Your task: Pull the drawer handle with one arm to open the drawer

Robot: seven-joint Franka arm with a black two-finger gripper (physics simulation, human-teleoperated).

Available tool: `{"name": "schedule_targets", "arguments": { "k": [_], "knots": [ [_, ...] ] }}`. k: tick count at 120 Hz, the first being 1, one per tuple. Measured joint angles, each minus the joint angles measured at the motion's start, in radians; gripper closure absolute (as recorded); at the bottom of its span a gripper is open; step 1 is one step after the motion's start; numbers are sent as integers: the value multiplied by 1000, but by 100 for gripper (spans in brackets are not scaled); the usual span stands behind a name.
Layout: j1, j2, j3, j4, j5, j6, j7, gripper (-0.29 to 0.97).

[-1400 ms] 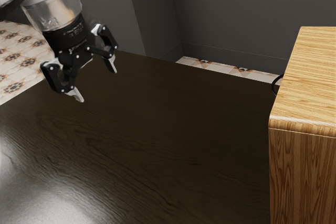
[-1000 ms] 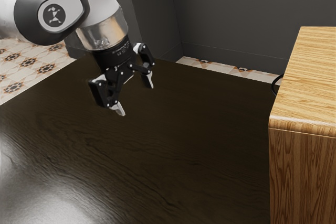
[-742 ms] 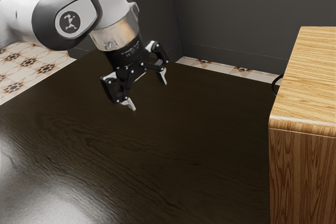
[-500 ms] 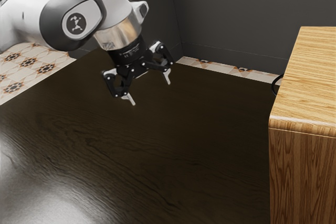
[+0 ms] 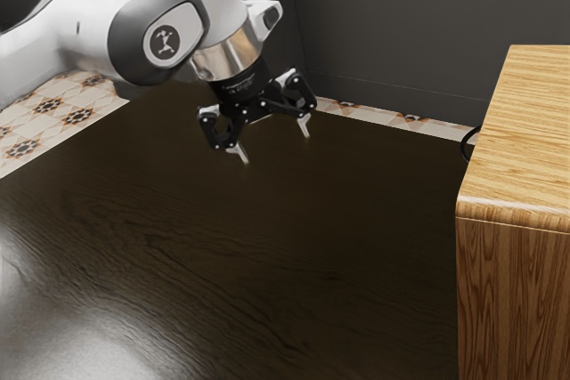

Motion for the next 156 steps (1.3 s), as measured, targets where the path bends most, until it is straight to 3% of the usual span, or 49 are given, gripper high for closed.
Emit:
{"name": "schedule_targets", "arguments": {
  "k": [55, 70, 156],
  "knots": [
    [11, 81, -56, 85, -10, 61, 137, 0],
    [7, 101, -110, 87, -21, 113, 177, 0],
    [-30, 112, -160, 38, -164, 375, 266, 0]
  ]
}}
